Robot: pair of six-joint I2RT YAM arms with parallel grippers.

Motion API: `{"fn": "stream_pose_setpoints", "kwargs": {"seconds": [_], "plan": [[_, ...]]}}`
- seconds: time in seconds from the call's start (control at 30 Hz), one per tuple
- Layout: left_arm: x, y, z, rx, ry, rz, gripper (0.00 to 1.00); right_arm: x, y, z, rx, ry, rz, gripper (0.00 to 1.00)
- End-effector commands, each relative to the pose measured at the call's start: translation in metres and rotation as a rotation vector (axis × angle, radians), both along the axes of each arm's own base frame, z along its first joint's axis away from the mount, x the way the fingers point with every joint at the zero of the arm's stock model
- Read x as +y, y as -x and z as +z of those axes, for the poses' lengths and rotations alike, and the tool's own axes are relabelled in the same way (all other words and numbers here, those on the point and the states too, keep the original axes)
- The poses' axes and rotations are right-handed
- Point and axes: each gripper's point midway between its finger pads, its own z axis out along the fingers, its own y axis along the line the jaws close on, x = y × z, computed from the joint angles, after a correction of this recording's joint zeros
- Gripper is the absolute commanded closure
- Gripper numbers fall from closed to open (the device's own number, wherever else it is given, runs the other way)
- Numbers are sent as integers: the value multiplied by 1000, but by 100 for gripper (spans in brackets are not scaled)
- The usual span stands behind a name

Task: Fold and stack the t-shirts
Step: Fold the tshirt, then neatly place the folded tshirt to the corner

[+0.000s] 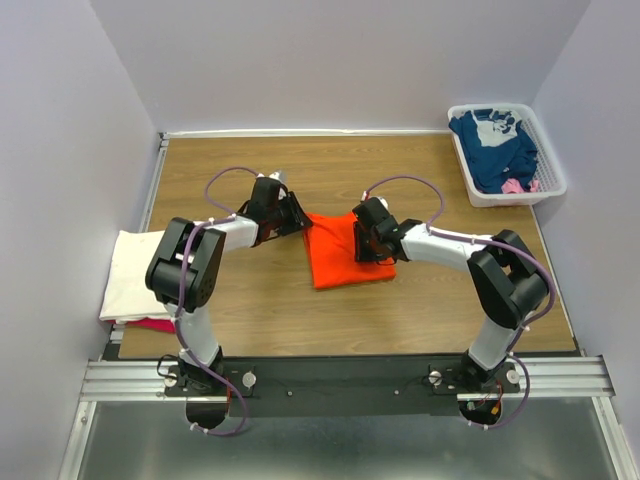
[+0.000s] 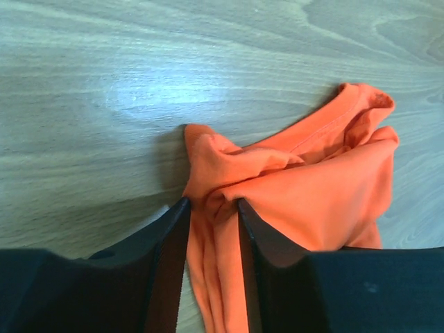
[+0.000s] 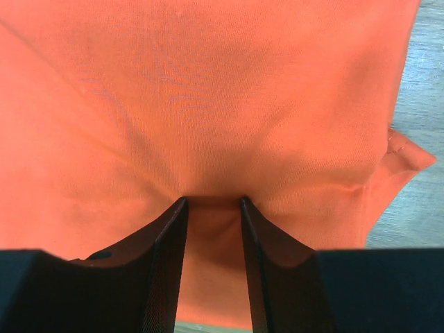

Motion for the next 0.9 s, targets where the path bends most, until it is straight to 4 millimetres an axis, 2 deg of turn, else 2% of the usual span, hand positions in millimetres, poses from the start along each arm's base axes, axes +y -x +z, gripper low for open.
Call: {"fn": "stream_pose_setpoints", "kwargs": {"seconds": [0.0, 0.23, 0.33, 0.47, 0.6, 0.77, 0.87], "plan": [[4, -5, 29, -71, -4, -2, 53, -8, 14, -11, 54, 23, 1, 56], [21, 28, 27, -48, -44, 0, 39, 5, 2, 13, 8, -33, 8, 54], [23, 45, 18, -14, -45, -19, 36, 10, -2, 24, -10, -58, 10, 53], [14, 65, 6, 31, -29, -75, 35, 14, -9, 40, -46, -79, 3, 53], [5, 75, -5, 61, -15, -98, 35, 16, -13, 54, -77, -100, -3, 52], [-24, 87, -13, 89, 3, -158, 35, 17, -16, 65, -102, -111, -6, 52], [-29, 92, -24, 130, 10, -151, 38, 16, -17, 70, -115, -117, -8, 52]]}}
